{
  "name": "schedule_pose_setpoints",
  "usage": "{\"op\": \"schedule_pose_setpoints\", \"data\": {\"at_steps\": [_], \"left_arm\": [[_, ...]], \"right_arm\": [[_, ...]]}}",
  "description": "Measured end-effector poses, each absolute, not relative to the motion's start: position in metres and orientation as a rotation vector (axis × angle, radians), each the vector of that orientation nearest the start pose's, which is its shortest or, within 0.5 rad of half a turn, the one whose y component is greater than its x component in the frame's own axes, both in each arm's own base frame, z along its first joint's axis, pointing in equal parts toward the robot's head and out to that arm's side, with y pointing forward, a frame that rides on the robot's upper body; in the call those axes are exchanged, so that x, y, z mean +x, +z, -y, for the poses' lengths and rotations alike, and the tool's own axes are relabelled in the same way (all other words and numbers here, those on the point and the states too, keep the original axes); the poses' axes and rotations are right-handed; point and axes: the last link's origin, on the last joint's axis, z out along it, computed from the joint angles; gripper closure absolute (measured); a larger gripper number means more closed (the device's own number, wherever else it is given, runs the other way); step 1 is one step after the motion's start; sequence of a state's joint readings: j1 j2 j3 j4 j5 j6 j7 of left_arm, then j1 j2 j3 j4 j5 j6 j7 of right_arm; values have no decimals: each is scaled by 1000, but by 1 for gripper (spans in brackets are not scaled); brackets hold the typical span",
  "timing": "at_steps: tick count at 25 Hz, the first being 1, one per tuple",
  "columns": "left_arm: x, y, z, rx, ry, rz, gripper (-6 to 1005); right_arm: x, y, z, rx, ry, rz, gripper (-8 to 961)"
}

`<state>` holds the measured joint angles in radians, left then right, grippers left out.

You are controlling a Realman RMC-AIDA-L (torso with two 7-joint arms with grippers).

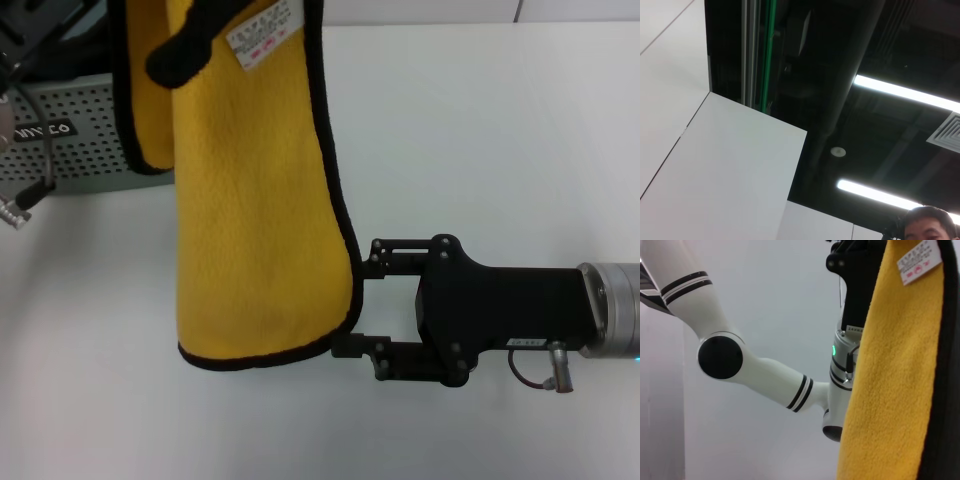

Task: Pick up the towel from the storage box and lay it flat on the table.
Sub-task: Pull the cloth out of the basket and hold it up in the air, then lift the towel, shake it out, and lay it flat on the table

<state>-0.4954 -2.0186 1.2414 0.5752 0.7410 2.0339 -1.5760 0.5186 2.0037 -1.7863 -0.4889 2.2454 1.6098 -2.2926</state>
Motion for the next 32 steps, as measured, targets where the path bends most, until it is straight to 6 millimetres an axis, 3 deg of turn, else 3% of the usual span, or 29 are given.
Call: {"op": "schedule_pose_setpoints", "data": {"at_steps": [8,16,27,32], "left_arm": [[-166,73,-291,-2426,-2208,388,968],[-167,73,-290,-2415,-2209,385,967],[-170,72,-290,-2396,-2208,391,965],[-182,67,-286,-2332,-2215,494,964]], "right_arm": [[185,-58,-277,-2862,1285,74,356],[187,-57,-279,-2860,1260,92,663],[188,-55,-283,-2810,1248,135,939],[185,-49,-291,-2764,1252,138,946]]}}
